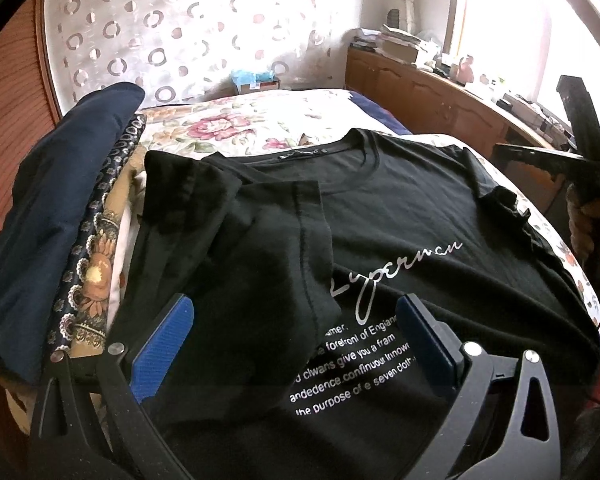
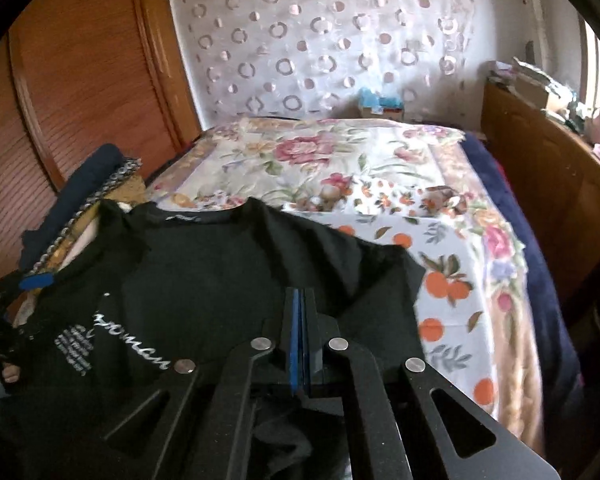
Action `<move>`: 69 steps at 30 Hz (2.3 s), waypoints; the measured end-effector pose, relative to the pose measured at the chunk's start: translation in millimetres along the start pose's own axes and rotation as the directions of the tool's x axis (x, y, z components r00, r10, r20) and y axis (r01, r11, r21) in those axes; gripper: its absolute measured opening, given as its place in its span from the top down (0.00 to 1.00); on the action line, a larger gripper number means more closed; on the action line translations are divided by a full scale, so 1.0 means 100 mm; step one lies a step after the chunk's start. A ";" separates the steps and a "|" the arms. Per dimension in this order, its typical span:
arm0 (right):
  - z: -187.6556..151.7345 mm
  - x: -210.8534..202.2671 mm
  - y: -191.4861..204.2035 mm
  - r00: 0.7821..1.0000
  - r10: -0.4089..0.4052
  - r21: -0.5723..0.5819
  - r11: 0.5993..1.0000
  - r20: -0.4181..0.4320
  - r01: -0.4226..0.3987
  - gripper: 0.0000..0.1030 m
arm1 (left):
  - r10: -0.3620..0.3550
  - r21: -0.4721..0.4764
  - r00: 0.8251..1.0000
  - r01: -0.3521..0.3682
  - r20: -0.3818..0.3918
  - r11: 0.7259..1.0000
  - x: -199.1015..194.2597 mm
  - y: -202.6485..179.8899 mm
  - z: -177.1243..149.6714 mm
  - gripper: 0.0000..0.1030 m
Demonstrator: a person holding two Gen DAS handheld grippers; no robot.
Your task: Fold small clothes
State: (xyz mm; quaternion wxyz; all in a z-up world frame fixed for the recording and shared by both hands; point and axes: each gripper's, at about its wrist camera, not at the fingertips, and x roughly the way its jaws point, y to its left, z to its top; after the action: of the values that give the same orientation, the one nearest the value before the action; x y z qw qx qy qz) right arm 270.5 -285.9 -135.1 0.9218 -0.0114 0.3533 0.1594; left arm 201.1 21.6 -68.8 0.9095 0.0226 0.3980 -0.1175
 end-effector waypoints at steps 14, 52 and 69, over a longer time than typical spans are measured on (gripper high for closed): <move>-0.51 0.18 -0.37 0.980 -0.146 0.088 0.983 -0.138 0.159 0.50 | -0.014 0.006 1.000 0.014 0.004 1.000 -0.01 -0.01 0.00 0.01; -0.14 -0.14 0.50 0.996 0.064 -0.091 0.993 -0.064 -0.070 0.57 | -0.002 -0.025 1.000 0.003 0.024 1.000 -0.10 0.07 -0.05 0.01; -0.54 -0.14 0.85 0.984 0.084 -0.162 0.981 -0.154 -0.109 0.63 | 0.003 -0.022 0.999 -0.002 0.050 1.000 -0.29 -0.02 -0.16 0.01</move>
State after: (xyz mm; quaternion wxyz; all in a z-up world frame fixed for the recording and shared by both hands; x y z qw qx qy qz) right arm 200.2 -216.9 -158.8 0.8802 -0.0843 0.4053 0.2322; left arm 170.3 27.3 -58.2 0.9195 0.0100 0.3765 -0.1125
